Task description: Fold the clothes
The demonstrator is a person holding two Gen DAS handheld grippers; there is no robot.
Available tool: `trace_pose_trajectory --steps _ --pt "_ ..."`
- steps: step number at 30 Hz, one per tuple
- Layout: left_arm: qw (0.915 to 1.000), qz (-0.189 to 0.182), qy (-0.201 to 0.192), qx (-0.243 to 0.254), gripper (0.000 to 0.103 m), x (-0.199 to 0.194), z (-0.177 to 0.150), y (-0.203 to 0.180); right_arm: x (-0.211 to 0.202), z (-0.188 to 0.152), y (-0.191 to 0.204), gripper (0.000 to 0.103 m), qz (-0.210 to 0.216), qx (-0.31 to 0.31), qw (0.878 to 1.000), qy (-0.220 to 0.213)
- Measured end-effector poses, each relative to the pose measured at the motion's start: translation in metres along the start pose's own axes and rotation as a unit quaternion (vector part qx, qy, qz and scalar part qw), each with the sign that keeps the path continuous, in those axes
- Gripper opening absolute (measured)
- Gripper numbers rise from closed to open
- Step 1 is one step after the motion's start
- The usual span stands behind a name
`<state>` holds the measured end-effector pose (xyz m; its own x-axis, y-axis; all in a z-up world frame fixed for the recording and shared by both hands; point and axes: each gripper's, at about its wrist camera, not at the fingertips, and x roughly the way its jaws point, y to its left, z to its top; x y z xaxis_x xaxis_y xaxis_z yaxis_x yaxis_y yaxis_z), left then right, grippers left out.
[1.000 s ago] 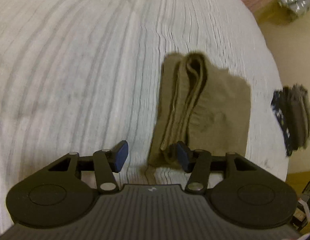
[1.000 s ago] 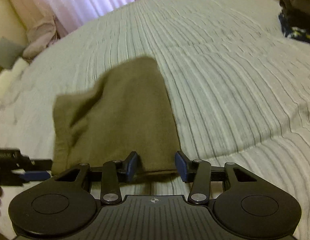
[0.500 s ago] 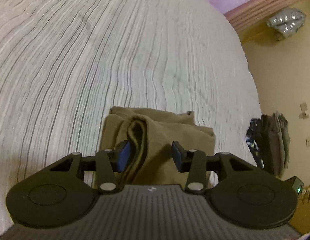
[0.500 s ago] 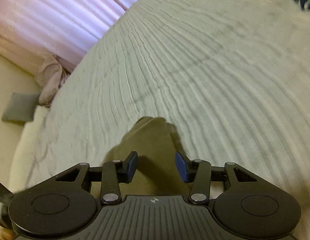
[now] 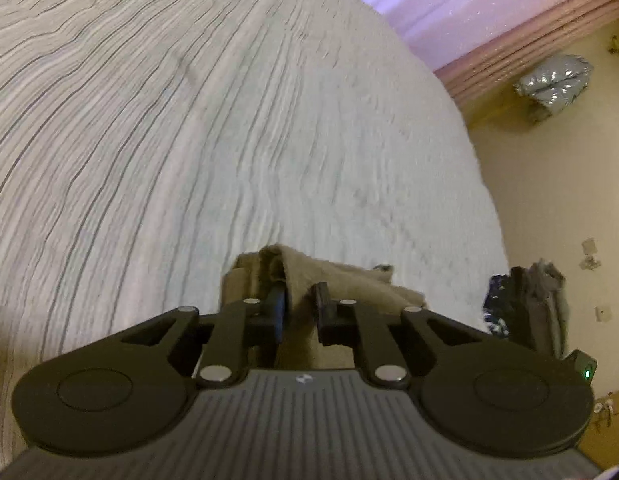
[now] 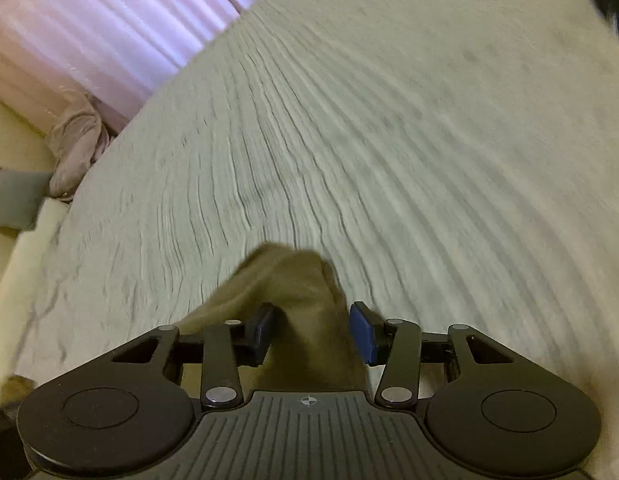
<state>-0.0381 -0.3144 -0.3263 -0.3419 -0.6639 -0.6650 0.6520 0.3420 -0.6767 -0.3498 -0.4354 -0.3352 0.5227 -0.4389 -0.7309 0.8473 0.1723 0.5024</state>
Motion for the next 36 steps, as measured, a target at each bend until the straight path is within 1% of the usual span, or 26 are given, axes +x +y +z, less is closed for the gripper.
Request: trace_pose_trajectory --steps 1,3,4,6,8,11,13,14,15,16,17,19,20,22,24,25,27,28,29,30,31,32,33,34,35,36 --pt "1.0000 0.000 0.004 -0.003 0.018 0.002 0.002 -0.002 -0.002 0.001 0.004 0.046 0.001 -0.013 1.000 -0.009" --pt "0.9999 0.010 0.011 0.008 0.018 0.011 0.004 -0.005 -0.005 0.003 0.012 0.046 0.002 -0.038 0.999 -0.025" --pt "0.9995 0.019 0.014 0.020 0.015 0.014 0.005 -0.006 0.002 0.005 0.014 0.046 -0.002 -0.044 0.999 -0.018" --pt "0.9986 0.032 0.016 0.039 0.013 0.018 0.004 -0.007 0.020 0.008 0.015 0.046 -0.017 -0.053 0.998 -0.001" --pt "0.9988 0.033 0.008 0.036 0.014 0.010 0.002 -0.008 0.039 0.007 0.007 0.046 -0.044 -0.046 0.998 0.027" --pt "0.9989 0.035 -0.002 0.032 0.017 0.000 -0.001 -0.010 0.025 0.007 0.003 0.047 -0.031 -0.023 0.999 0.004" --pt "0.9989 0.036 -0.009 0.029 0.017 -0.008 -0.004 -0.011 0.002 0.002 0.009 0.046 -0.044 -0.039 0.998 -0.022" --pt "0.9989 0.037 -0.013 0.028 0.017 -0.011 -0.005 -0.011 -0.009 -0.004 0.011 0.046 -0.046 -0.048 0.997 -0.026" --pt "0.9988 0.038 -0.017 0.026 0.015 -0.015 -0.006 -0.012 -0.021 -0.009 0.013 0.046 -0.048 -0.057 0.997 -0.029" --pt "0.9988 0.033 -0.014 0.034 0.009 -0.020 -0.008 -0.015 -0.032 -0.015 0.015 0.046 -0.050 -0.066 0.996 -0.033" --pt "0.9984 0.023 -0.005 0.052 0.007 -0.026 -0.011 -0.022 -0.043 -0.022 0.017 0.046 -0.052 -0.075 0.995 -0.036" --pt "0.9946 0.014 0.012 0.102 0.007 -0.035 -0.020 -0.038 -0.060 -0.040 0.023 0.046 -0.051 -0.091 0.994 -0.028" --pt "0.9901 0.013 0.023 0.138 0.007 -0.037 -0.027 -0.047 -0.067 -0.050 0.027 0.046 -0.049 -0.102 0.993 -0.025" --pt "0.9785 0.020 0.043 0.201 0.007 -0.032 -0.041 -0.062 -0.079 -0.069 0.036 0.046 -0.046 -0.124 0.991 -0.018" --pt "0.9704 0.049 0.067 0.227 0.007 -0.018 -0.054 -0.063 -0.072 -0.090 0.038 0.046 -0.049 -0.149 0.988 0.006" --pt "0.9681 0.065 0.076 0.230 0.004 -0.012 -0.058 -0.060 -0.064 -0.099 0.035 0.046 -0.057 -0.151 0.987 0.025" --pt "0.9686 0.088 0.083 0.217 0.002 -0.008 -0.062 -0.052 -0.055 -0.106 0.027 0.046 -0.069 -0.151 0.985 0.038" --pt "0.9699 0.091 0.082 0.210 0.002 -0.013 -0.061 -0.052 -0.057 -0.104 0.024 0.046 -0.064 -0.143 0.987 0.037" --pt "0.9690 0.097 0.080 0.212 0.003 -0.019 -0.060 -0.055 -0.062 -0.102 0.020 0.047 -0.060 -0.122 0.990 0.037" --pt "0.9664 0.107 0.077 0.220 0.003 -0.025 -0.058 -0.060 -0.068 -0.099 0.016 0.047 -0.055 -0.102 0.993 0.036" --pt "0.9641 0.115 0.077 0.227 0.010 -0.031 -0.056 -0.064 -0.073 -0.096 0.011 0.047 -0.050 -0.080 0.995 0.036" --pt "0.9623 0.121 0.079 0.230 0.015 -0.036 -0.054 -0.066 -0.078 -0.095 0.004 0.047 -0.042 -0.044 0.997 0.042" --pt "0.9616 0.121 0.080 0.233 0.021 -0.042 -0.051 -0.068 -0.084 -0.097 -0.005 0.047 -0.028 0.002 0.998 0.048" --pt "0.9617 0.113 0.081 0.236 0.024 -0.046 -0.045 -0.069 -0.088 -0.100 -0.015 0.048 -0.012 0.054 0.997 0.053" --pt "0.9614 0.106 0.084 0.240 0.024 -0.047 -0.037 -0.070 -0.091 -0.104 -0.025 0.050 0.003 0.106 0.993 0.057" --pt "0.9605 0.098 0.088 0.245 0.028 -0.046 -0.028 -0.072 -0.093 -0.108 -0.033 0.071 0.017 0.155 0.986 0.058"
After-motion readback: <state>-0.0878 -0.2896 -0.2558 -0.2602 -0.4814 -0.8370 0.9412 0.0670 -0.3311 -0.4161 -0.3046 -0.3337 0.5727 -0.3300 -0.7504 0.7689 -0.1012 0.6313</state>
